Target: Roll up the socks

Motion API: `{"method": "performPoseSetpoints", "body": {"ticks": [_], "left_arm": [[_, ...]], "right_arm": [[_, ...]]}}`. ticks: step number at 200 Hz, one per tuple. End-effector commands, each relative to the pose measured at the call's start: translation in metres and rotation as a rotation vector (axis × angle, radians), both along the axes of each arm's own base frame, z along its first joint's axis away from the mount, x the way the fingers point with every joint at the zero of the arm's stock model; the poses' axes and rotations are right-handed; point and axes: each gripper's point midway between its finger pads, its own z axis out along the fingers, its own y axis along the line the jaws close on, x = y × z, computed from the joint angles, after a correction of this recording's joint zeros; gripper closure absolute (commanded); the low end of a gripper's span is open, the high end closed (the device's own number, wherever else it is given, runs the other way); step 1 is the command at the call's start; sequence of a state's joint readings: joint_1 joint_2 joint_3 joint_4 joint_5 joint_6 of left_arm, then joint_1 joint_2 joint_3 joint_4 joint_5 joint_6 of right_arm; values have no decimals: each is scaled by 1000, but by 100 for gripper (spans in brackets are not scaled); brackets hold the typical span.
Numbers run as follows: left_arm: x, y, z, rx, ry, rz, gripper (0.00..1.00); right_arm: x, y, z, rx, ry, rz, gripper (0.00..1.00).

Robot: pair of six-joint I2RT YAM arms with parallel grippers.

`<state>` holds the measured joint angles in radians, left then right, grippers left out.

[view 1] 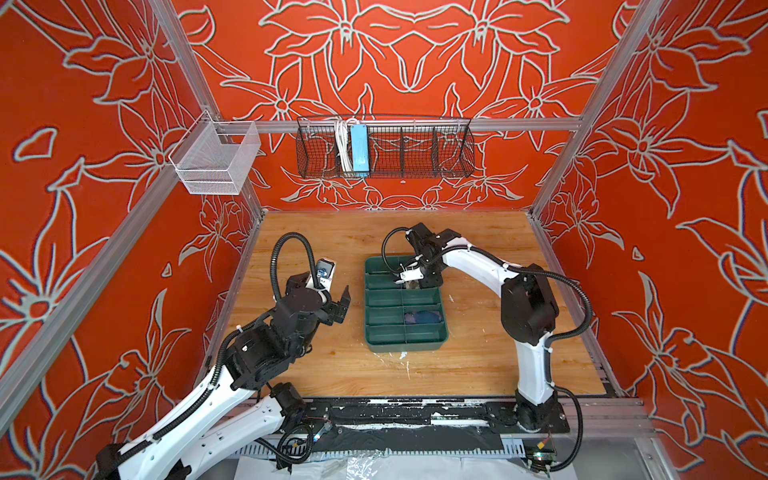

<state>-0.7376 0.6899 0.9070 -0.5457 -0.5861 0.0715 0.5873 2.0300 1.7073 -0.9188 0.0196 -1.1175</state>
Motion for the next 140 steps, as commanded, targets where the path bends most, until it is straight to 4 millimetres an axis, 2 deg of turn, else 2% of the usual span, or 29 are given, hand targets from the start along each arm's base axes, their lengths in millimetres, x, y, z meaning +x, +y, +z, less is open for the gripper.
{"method": "performPoseSetpoints", "body": {"ticks": [1,28,50,56,64,67,69,82,100,106,112,122,140], "left_arm": [[6,-1,17,22,-76,-2,3],[21,-12,23,70,-128,-19,3],[46,-16,17,23,-126,-9,3],[54,-11,13,-11,-109,12,3],[67,-4,7,-75,-81,40,3],[72,1,4,-99,-72,59,3],[75,5,3,-116,-67,71,3],[94,30,-11,-209,-48,162,3],[109,68,-38,-318,-37,278,3],[110,83,-49,-354,-30,333,3],[109,96,-61,-378,-22,383,3],[106,115,-80,-380,-18,459,3],[96,140,-111,-349,-28,567,3]], "right_arm": [[-11,1,44,64,-24,8,46],[-6,2,104,186,-175,-41,46],[15,-1,165,409,-405,-199,46],[19,-5,180,483,-465,-255,46],[26,-12,210,616,-580,-332,45],[26,-17,210,645,-598,-367,45],[24,-21,222,681,-637,-379,45],[21,-47,242,864,-731,-527,42],[7,-88,242,1030,-806,-724,42],[3,-104,229,1039,-835,-800,40],[-2,-121,226,1057,-888,-867,38],[-12,-150,205,1038,-955,-989,35],[-31,-205,171,1019,-1040,-1219,33]]}}
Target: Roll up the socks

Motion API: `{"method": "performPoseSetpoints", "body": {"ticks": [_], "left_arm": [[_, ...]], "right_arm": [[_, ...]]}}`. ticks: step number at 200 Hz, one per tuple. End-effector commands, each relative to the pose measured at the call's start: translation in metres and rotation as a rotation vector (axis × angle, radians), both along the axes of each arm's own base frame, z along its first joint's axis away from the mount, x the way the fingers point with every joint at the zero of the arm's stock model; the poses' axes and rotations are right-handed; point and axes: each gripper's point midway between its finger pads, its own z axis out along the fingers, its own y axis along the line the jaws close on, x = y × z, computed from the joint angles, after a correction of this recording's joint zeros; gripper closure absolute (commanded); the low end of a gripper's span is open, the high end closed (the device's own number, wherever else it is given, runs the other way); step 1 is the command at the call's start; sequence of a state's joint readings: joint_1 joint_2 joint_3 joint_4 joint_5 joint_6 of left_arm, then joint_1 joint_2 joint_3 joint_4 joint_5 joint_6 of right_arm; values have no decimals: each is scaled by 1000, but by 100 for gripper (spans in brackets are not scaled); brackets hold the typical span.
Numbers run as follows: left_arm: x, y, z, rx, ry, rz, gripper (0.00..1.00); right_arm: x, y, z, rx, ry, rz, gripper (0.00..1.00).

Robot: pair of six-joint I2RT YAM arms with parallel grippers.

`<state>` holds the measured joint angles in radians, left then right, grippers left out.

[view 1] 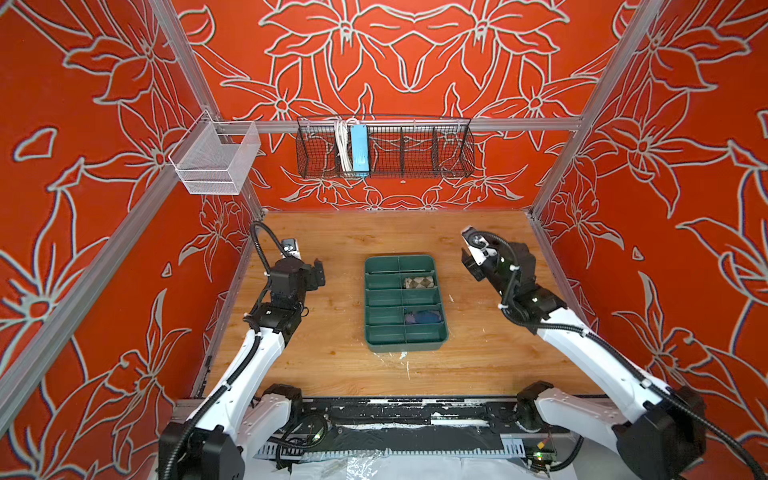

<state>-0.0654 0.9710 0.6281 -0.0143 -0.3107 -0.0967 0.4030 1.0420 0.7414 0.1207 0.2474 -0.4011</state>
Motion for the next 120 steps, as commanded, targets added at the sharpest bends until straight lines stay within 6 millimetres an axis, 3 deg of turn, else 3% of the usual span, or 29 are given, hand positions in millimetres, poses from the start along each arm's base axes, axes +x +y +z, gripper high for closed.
{"method": "performPoseSetpoints", "body": {"ticks": [1,17,23,53,73,103,120], "left_arm": [[0,19,-10,-71,-96,104,3],[-7,30,-31,-63,-94,149,3],[-6,32,-47,-56,-57,155,3],[7,23,-85,-24,57,71,3],[15,16,-102,-16,106,25,3],[30,-3,-101,-19,118,-106,3],[28,-12,-108,-25,72,-162,3]], "right_arm": [[-12,-68,-2,244,-143,-345,33],[-32,-105,-32,317,-141,-480,33],[-37,-114,-44,341,-141,-507,33],[-51,-136,-85,428,-155,-570,35],[-46,-139,-104,377,-101,-585,34],[-25,-130,-127,330,-48,-531,34],[-10,-122,-139,339,-31,-489,34]]}}
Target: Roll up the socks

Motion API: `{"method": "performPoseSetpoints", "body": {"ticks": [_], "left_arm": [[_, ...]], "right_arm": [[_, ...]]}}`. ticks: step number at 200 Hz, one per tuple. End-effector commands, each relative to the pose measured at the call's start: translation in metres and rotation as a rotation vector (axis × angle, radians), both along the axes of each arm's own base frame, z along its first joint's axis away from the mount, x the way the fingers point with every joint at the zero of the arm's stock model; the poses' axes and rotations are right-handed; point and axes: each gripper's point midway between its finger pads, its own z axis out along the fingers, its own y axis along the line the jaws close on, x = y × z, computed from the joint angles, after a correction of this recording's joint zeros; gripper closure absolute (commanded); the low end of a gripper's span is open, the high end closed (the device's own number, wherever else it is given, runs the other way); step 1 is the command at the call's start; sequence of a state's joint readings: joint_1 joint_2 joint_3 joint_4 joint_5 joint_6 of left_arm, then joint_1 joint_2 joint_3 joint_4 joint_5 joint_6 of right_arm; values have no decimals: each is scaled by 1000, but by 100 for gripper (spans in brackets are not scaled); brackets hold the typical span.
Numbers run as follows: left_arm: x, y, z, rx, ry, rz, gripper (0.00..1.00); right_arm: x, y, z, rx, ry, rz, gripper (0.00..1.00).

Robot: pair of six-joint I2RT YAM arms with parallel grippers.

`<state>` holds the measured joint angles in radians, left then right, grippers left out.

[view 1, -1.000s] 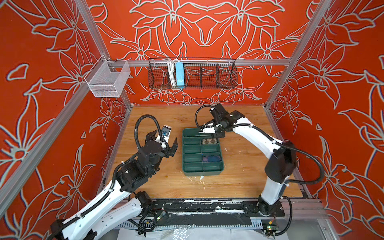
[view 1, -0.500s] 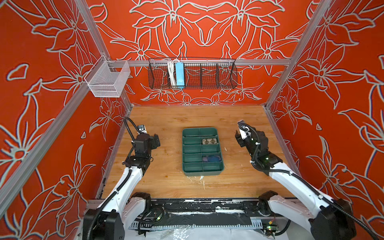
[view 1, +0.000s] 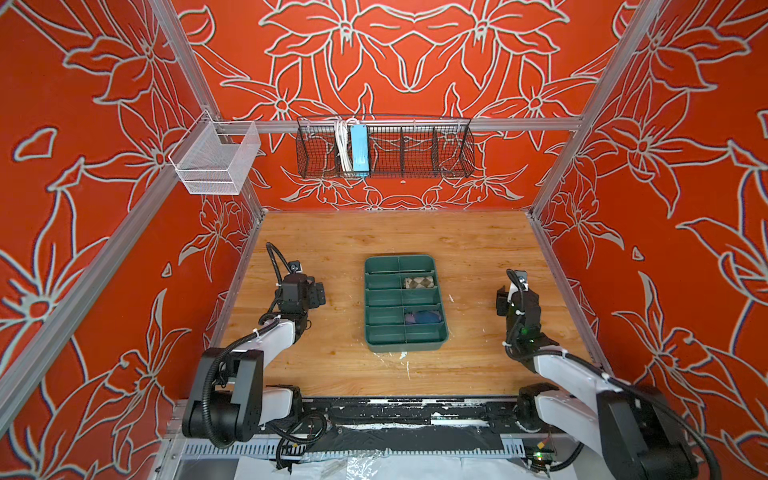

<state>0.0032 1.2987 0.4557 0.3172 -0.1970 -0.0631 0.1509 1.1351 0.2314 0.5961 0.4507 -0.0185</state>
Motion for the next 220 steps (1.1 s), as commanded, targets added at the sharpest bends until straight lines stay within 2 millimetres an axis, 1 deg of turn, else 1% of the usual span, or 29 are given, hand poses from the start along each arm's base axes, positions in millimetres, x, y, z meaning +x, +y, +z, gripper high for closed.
{"method": "performPoseSetpoints", "body": {"ticks": [1,10,15,21,28,36,41,48,50,53,54,58,69,81,94,106,220], "left_arm": [[12,-17,9,-14,-108,-113,3],[9,-17,2,-14,-117,-112,3],[11,-16,1,-12,-129,-113,3],[11,-17,-1,-15,-121,-117,3],[11,-17,-1,-23,-97,-120,3],[12,-17,-1,-28,-102,-124,3],[12,-17,-1,-30,-106,-125,3],[12,-17,-1,-32,-98,-127,3],[12,-17,-1,-33,-98,-126,3],[12,-16,-1,-33,-98,-126,3],[12,-17,-1,-33,-99,-126,3],[12,-16,-1,-33,-103,-124,3],[12,-16,-1,-34,-100,-126,3],[12,-17,-1,-34,-101,-126,3],[11,-16,0,-33,-105,-125,3],[11,-16,-1,-34,-104,-124,3],[12,-16,0,-34,-105,-125,3]], "right_arm": [[26,12,12,45,-103,57,34],[34,20,1,48,-63,105,34],[39,26,-4,48,-45,146,34],[46,32,-5,59,-53,188,34],[45,30,-11,86,-21,201,33],[46,36,-18,134,5,277,33],[50,40,-16,145,-19,312,34],[49,40,-17,151,-19,314,32],[50,39,-16,149,-16,313,27],[49,39,-18,149,7,311,8],[49,39,-17,149,8,311,5],[49,38,-18,154,20,307,2],[51,37,-17,157,-12,305,2],[49,36,-19,156,22,295,2],[51,35,-17,157,-4,290,2],[49,35,-18,155,16,288,2],[50,35,-18,157,10,289,2]]}}
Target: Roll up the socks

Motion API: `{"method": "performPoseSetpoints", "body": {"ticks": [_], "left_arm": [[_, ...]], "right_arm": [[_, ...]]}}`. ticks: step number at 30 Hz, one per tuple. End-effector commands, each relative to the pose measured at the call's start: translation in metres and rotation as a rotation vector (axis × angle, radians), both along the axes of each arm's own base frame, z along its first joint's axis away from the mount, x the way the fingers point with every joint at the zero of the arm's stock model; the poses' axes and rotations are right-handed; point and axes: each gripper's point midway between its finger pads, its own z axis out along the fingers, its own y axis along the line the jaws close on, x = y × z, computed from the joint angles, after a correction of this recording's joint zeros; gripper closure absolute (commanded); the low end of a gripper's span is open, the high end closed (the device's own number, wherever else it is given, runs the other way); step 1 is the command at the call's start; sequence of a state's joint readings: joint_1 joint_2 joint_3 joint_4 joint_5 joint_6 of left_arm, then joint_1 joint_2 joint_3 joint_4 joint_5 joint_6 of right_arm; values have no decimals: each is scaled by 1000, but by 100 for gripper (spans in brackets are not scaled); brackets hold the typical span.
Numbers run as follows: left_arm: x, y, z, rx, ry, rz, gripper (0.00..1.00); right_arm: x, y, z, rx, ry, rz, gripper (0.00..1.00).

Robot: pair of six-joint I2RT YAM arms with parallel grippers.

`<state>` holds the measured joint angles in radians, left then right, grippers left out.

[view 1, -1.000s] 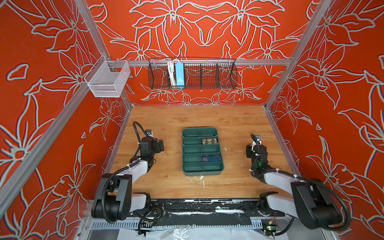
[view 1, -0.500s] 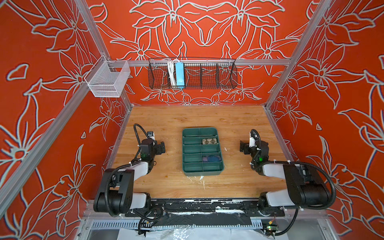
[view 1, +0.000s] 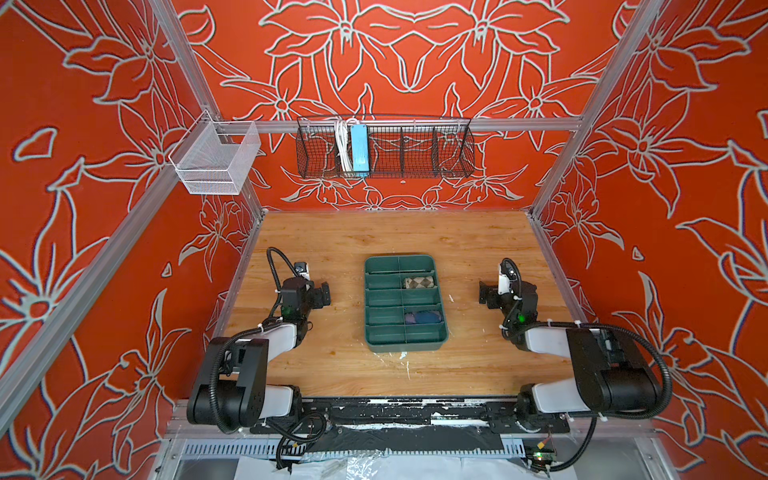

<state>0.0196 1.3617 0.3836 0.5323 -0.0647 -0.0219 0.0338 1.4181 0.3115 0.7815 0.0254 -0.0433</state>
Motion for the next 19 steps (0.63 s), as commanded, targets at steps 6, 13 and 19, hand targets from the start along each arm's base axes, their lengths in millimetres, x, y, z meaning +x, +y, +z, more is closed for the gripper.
{"method": "performPoseSetpoints", "body": {"ticks": [6,13,19], "left_arm": [[4,0,7,-1,-24,-10,3],[5,0,7,-6,-24,-12,3],[4,0,7,-5,-24,-13,3]], "right_arm": [[5,1,10,17,-26,3,2],[5,1,9,18,-25,3,2],[5,1,9,18,-25,4,2]]}}
